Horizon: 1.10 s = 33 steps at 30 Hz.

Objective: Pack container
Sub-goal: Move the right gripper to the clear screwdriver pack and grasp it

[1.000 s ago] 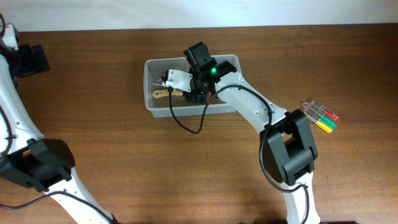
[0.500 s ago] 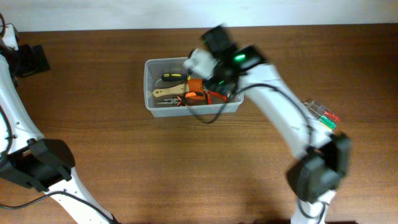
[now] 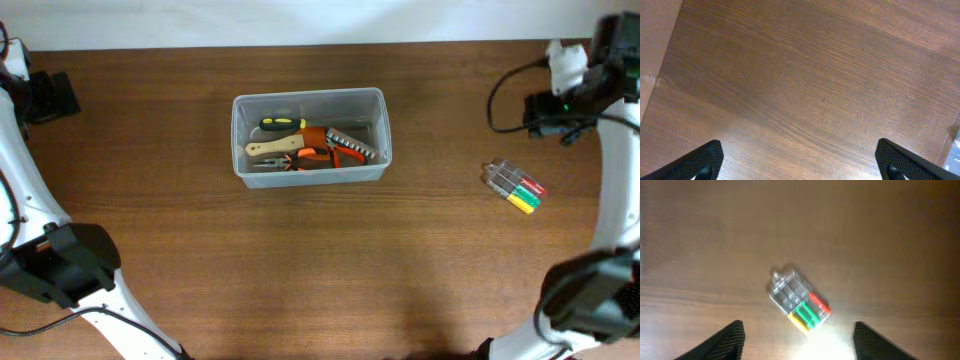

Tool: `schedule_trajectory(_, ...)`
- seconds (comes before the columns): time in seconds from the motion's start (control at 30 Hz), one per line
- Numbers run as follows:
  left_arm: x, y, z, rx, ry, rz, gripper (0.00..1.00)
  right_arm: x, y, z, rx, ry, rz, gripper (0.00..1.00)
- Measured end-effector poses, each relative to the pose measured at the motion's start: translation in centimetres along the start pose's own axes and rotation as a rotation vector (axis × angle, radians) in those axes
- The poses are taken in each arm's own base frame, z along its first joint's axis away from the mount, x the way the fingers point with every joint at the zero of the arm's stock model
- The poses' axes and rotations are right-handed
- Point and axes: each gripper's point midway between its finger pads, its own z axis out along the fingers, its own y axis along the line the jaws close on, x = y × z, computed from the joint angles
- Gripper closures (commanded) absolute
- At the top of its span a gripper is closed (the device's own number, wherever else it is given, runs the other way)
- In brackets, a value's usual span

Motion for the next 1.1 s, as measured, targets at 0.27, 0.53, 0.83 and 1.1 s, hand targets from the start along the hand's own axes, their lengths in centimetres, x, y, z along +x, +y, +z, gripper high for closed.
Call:
schedule_trajectory(0.27,0.0,0.0,0.0,0.000,0.000,0.000,0.01,4.6,0.2,7.6,-0.170,0.202,-0.061,0.20)
schedule_trajectory(0.53,0.0,0.0,0.0,0.000,0.000,0.000,0.01,6.7,0.8,12.6,-0.181,0.343,-0.254,0.14)
schedule_trajectory(0.83,0.0,0.0,0.0,0.000,0.000,0.000,0.01,9.3,0.0,16.0,-0.169,0.478,-0.368,0.15)
schedule_trajectory(1.1,0.0,0.0,0.0,0.000,0.000,0.000,0.01,10.7,0.5,18.6,-0.174,0.548,-0.415,0.21)
